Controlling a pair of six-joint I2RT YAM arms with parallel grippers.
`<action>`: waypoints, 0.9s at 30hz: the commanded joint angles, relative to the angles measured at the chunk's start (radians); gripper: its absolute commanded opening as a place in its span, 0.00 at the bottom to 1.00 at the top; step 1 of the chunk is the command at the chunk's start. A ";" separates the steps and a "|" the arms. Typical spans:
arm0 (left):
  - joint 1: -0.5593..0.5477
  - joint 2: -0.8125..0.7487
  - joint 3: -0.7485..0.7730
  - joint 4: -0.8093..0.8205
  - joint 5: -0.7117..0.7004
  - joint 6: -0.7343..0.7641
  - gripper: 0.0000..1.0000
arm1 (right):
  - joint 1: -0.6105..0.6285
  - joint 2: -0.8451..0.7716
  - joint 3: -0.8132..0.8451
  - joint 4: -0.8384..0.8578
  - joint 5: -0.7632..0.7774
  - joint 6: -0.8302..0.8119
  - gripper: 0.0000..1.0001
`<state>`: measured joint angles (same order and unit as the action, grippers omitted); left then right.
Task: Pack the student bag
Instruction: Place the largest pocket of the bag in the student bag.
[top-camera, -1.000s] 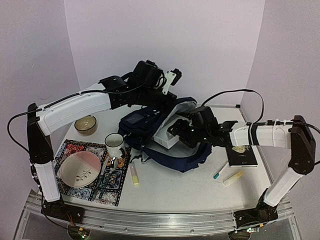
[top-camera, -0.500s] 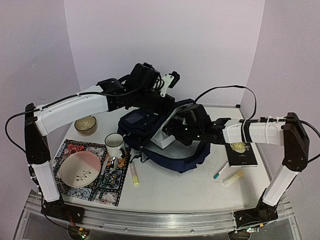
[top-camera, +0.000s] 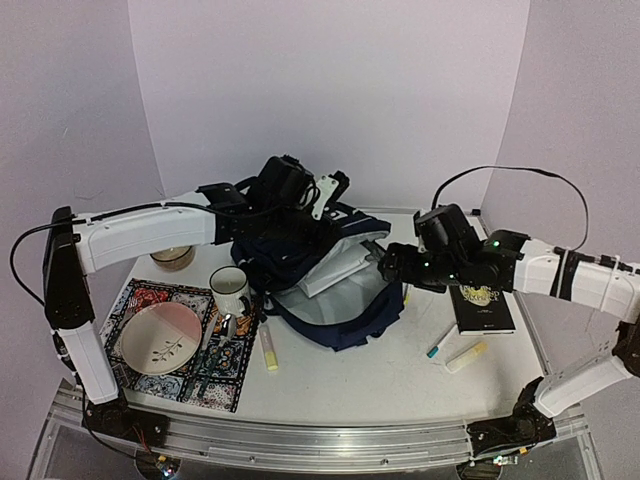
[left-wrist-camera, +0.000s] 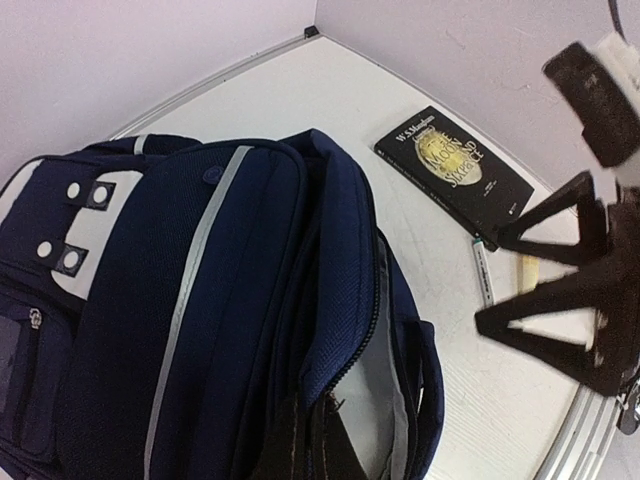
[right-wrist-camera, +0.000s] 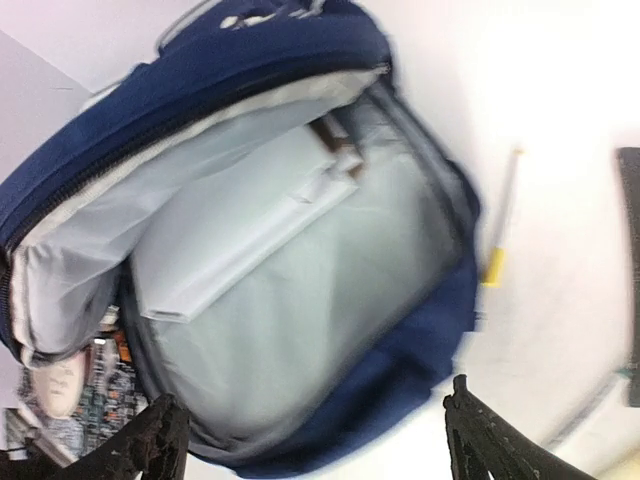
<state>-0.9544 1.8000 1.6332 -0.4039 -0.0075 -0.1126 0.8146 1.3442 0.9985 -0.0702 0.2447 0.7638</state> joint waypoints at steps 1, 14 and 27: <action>0.017 -0.048 -0.048 0.113 -0.031 -0.003 0.01 | -0.097 -0.072 -0.048 -0.172 0.058 -0.094 0.91; 0.067 0.038 -0.033 0.146 -0.148 0.069 0.12 | -0.559 -0.045 -0.088 -0.192 -0.036 -0.259 0.98; 0.072 -0.099 -0.115 0.150 -0.146 -0.050 0.67 | -0.869 0.164 -0.055 -0.099 -0.116 -0.337 0.98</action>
<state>-0.8868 1.8223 1.5403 -0.2939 -0.1169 -0.0981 0.0024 1.4463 0.9054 -0.1780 0.1534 0.4632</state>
